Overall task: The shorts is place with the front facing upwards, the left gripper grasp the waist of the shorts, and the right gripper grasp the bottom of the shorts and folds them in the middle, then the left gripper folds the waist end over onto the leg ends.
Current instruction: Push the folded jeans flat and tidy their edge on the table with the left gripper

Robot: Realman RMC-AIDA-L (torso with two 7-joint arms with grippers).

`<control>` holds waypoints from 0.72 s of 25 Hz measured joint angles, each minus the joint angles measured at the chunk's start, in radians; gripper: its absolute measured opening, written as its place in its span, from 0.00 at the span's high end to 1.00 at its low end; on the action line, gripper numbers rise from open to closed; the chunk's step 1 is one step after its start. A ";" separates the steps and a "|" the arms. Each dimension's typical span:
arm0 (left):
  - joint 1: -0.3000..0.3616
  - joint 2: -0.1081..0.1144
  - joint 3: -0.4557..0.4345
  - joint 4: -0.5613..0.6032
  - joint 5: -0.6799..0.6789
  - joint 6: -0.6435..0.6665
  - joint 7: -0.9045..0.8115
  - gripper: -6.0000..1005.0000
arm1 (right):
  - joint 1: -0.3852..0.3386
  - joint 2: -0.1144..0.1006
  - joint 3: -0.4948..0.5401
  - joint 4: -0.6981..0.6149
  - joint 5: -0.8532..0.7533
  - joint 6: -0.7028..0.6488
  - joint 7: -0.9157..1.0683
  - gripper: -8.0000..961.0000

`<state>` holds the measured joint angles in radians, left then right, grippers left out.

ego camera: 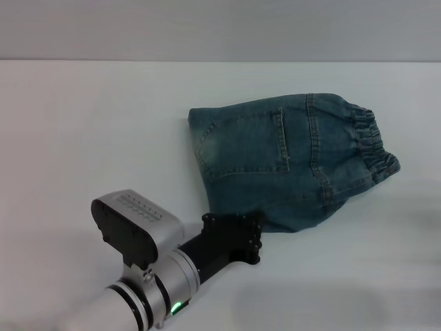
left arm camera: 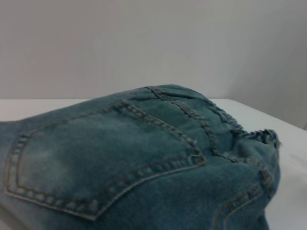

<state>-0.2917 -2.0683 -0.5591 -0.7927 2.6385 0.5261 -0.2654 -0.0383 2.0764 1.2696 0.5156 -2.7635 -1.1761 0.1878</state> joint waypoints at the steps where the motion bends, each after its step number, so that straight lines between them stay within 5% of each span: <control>1: -0.002 0.000 -0.007 0.003 0.000 0.000 0.000 0.97 | -0.005 0.001 -0.006 0.006 0.002 -0.001 0.000 0.99; 18: -0.047 0.000 -0.093 0.062 0.000 -0.001 -0.014 0.94 | -0.024 0.005 -0.043 0.031 0.006 0.002 0.001 0.99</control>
<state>-0.3384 -2.0679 -0.6518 -0.7309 2.6384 0.5251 -0.2792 -0.0628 2.0815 1.2269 0.5461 -2.7580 -1.1740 0.1887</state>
